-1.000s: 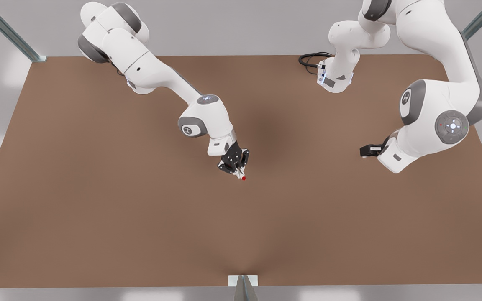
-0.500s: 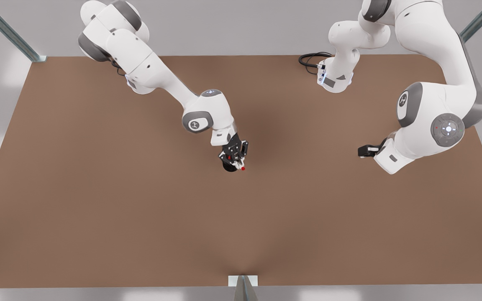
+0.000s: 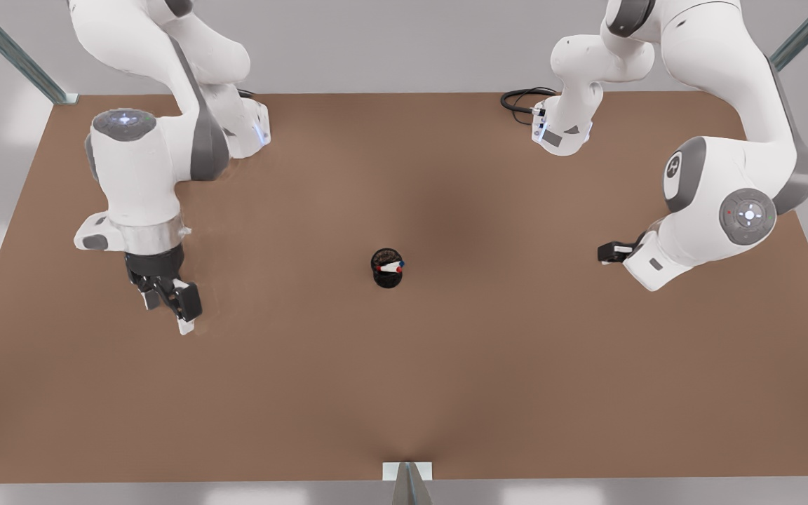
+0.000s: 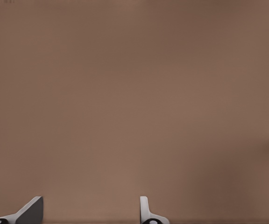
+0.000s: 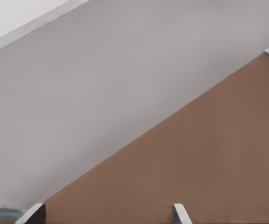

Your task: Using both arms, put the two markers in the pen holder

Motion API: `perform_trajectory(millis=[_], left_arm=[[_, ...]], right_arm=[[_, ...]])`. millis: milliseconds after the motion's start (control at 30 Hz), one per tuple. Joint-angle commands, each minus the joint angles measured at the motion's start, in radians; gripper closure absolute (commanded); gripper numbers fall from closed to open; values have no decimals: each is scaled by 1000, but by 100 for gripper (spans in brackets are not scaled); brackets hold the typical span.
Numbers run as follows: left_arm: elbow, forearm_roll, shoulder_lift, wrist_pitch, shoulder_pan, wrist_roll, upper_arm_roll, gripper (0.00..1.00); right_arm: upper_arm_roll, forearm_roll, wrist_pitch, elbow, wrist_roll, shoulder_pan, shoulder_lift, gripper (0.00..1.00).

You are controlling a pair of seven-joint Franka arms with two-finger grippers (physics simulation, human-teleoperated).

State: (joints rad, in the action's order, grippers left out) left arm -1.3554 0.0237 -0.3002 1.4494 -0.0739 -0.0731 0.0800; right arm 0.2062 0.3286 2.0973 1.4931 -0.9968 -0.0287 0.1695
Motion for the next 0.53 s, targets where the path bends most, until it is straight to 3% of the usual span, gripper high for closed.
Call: perform_trajectory(millis=[0,67,200,333,400,500], left_arm=[[-1,4,1,0,0,13,0,0],[1,4,-16,0,3,13,-3,0],[21,5,-36,2,3,15,-6,0],[22,5,-42,2,2,22,-6,0],[22,5,-42,2,2,22,-5,0],[24,5,-42,2,0,19,-5,0]], right_arm=[[-169,-303,-488,12,1024,41,-33,0],[-169,-313,-490,-14,1049,53,22,0],[-148,-329,-665,-408,1080,46,272,0],[-165,-329,-566,-320,1078,52,186,0],[-171,-330,-447,-127,1080,52,75,0],[-169,-329,-373,-17,1081,55,5,0]])
